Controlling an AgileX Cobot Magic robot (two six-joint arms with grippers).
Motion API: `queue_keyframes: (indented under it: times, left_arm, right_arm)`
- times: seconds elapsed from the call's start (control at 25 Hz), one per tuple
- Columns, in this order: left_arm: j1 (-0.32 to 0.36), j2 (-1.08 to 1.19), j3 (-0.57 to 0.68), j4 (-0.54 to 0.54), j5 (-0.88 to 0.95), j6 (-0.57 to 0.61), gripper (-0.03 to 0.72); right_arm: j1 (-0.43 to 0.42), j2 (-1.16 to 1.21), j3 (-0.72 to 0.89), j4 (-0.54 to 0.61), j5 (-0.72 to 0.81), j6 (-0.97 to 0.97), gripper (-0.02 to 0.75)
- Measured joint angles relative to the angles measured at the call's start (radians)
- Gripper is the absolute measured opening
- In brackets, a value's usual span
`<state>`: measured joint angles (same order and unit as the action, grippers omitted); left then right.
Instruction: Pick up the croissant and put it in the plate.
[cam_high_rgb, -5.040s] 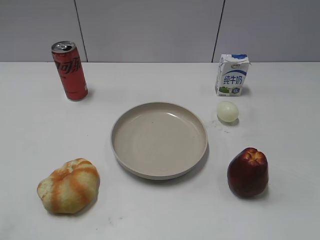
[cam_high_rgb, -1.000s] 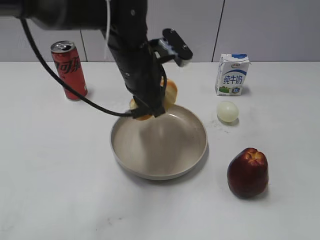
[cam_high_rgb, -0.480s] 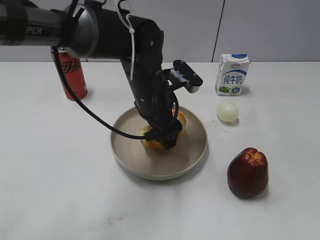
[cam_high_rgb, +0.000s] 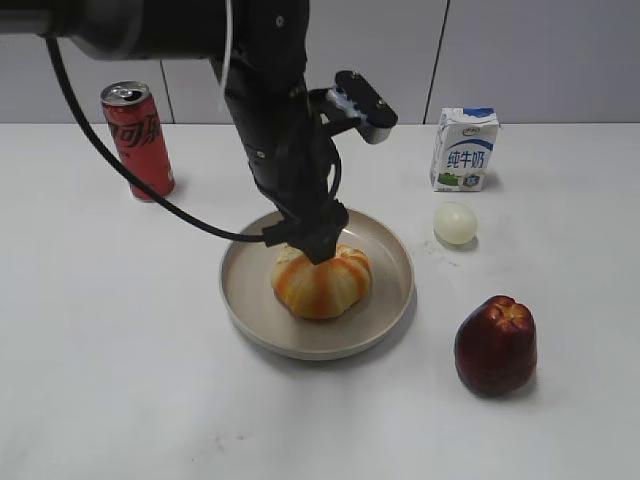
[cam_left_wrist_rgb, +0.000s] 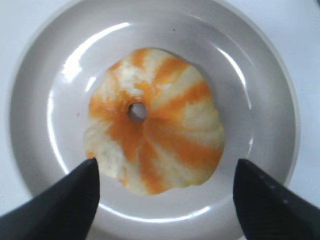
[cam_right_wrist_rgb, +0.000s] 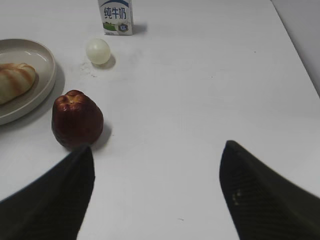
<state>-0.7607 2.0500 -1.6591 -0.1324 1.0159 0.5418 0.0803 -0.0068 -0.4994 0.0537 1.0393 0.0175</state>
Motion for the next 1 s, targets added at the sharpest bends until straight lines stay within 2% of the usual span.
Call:
queue_keyframes:
  times: [0.12, 0.24, 0.32, 0.48, 0.6, 0.72, 0.84, 1.0]
  left_arm:
    - [0.02, -0.057, 0.0, 0.063, 0.056, -0.033, 0.617]
    - [0.074, -0.108, -0.002, 0.114, 0.155, -0.112, 0.608]
    - [0.133, -0.133, -0.002, 0.132, 0.185, -0.17, 0.599]
    - [0.296, -0.182, 0.001, 0.115, 0.196, -0.309, 0.591]
    - [0.429, -0.22, 0.001, 0.059, 0.197, -0.339, 0.591]
    - [0.527, -0.265, 0.02, -0.011, 0.197, -0.363, 0.591]
    - [0.577, -0.332, 0.08, -0.035, 0.197, -0.369, 0.591]
    - [0.585, -0.467, 0.25, -0.024, 0.197, -0.369, 0.591]
  right_arm:
    - [0.0, 0.0, 0.0, 0.0, 0.0, 0.0, 0.588]
    - [0.0, 0.0, 0.0, 0.0, 0.0, 0.0, 0.588]
    - [0.0, 0.0, 0.0, 0.0, 0.0, 0.0, 0.588]
    - [0.0, 0.0, 0.0, 0.0, 0.0, 0.0, 0.588]
    - [0.0, 0.0, 0.0, 0.0, 0.0, 0.0, 0.588]
    - [0.0, 0.0, 0.0, 0.0, 0.0, 0.0, 0.588]
    - [0.0, 0.0, 0.0, 0.0, 0.0, 0.0, 0.588]
    - [0.0, 0.0, 0.0, 0.0, 0.0, 0.0, 0.588]
